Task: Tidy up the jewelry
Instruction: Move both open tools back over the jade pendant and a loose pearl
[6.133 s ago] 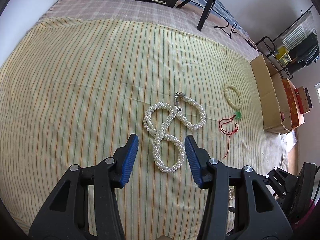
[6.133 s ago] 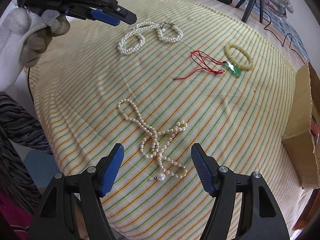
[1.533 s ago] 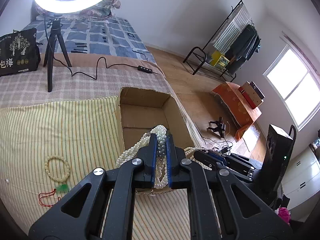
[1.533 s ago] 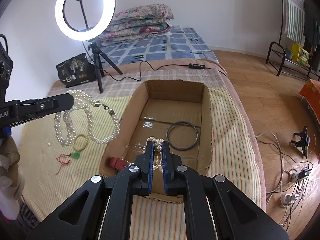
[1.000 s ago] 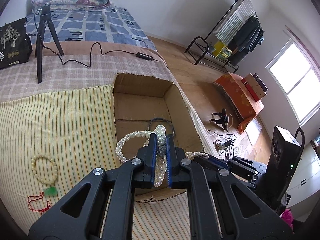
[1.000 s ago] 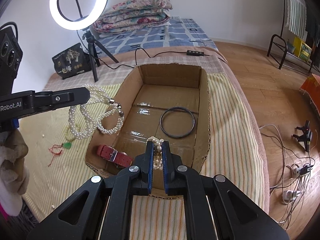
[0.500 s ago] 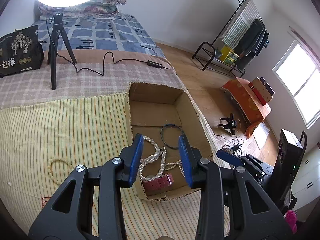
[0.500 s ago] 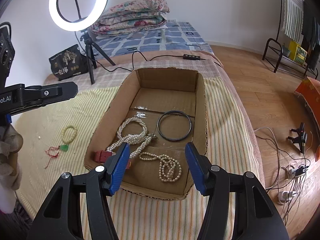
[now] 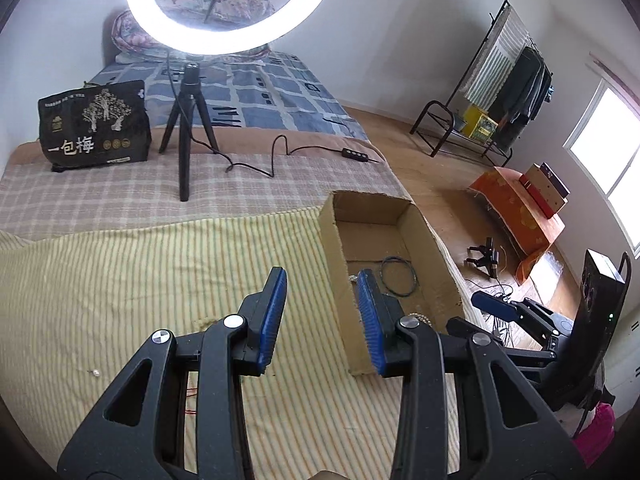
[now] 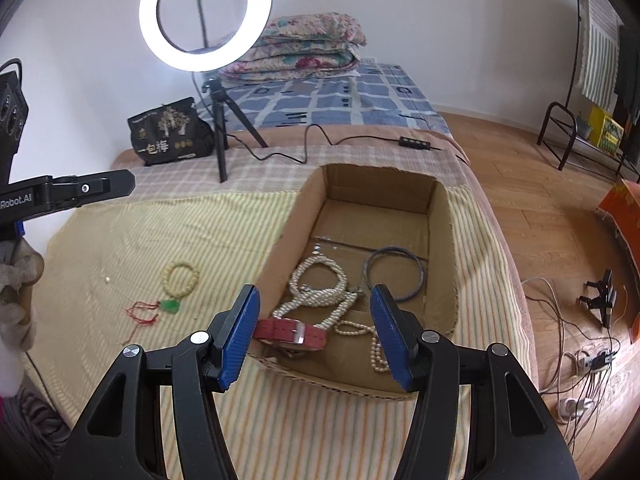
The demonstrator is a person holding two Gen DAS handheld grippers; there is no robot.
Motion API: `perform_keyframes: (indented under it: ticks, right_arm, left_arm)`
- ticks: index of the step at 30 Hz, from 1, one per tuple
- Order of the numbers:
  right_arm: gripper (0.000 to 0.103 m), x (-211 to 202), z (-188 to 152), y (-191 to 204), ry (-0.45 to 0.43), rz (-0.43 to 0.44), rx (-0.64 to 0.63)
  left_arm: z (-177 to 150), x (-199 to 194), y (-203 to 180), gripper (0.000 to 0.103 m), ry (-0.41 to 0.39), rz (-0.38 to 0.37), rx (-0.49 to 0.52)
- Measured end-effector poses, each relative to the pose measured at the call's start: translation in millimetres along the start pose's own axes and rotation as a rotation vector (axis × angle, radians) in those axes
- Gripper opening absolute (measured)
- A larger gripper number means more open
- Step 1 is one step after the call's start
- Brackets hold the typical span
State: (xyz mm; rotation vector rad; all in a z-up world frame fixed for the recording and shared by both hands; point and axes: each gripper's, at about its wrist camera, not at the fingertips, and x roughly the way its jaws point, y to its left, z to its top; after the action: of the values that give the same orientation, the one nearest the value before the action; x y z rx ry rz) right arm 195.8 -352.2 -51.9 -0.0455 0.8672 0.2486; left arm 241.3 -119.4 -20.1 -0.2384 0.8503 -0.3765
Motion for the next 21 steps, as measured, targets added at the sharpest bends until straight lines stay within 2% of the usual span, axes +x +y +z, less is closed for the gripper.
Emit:
perform_keyframes:
  ticks: [11, 21]
  right_arm:
    - [0.056, -3.3, 6.9, 50.4, -0.013, 0.027, -0.066]
    - [0.056, -3.0, -7.2, 100.2, -0.020, 0.079, -0.181]
  left_arm:
    - [-1.6, -42.7, 50.1, 0.036, -0.036, 0.056, -0.022]
    - [-9.7, -63.3, 100.4, 0.036, -0.025, 0.117, -0.049]
